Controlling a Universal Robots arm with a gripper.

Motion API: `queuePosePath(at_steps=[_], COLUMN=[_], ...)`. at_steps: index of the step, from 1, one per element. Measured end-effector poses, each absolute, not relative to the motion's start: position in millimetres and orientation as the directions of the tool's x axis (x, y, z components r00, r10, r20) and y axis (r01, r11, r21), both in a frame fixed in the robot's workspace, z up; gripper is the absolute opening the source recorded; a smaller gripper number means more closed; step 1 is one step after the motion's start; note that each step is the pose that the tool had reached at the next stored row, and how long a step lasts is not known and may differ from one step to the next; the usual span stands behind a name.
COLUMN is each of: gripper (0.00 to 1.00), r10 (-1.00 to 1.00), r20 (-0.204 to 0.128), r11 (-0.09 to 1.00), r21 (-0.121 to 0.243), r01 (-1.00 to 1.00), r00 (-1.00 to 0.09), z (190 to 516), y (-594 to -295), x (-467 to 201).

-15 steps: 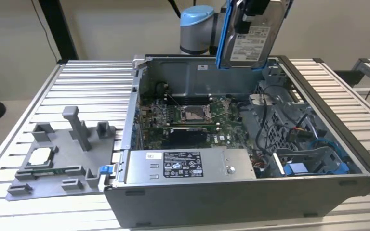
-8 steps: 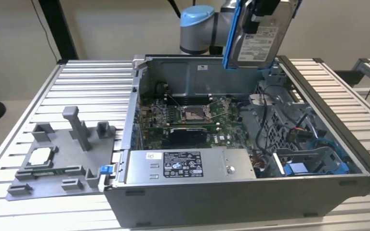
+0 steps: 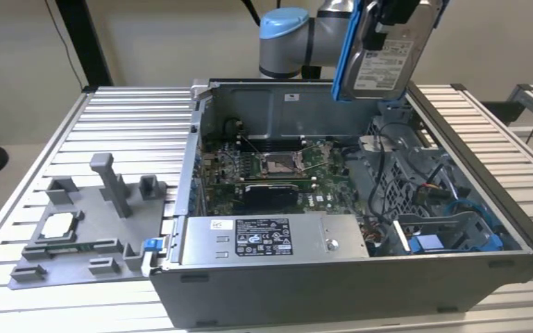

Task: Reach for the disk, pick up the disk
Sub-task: 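Pick up the disk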

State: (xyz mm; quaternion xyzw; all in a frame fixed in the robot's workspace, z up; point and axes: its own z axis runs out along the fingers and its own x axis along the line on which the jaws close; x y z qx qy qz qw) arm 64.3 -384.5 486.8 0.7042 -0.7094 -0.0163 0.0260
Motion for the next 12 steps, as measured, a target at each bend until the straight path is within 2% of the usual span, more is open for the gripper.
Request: queuePosePath(at_steps=[7, 12], gripper=[0.00, 0.00], r10=[-1.000, -0.999], r20=[0.024, 0.024], r11=[0.008, 0.023], r21=[0.023, 0.022], r01=[-1.000, -0.999], r00=[-0.008, -0.022], z=[483.8, 483.2], y=[-385.8, -386.2], x=[70.0, 73.0])
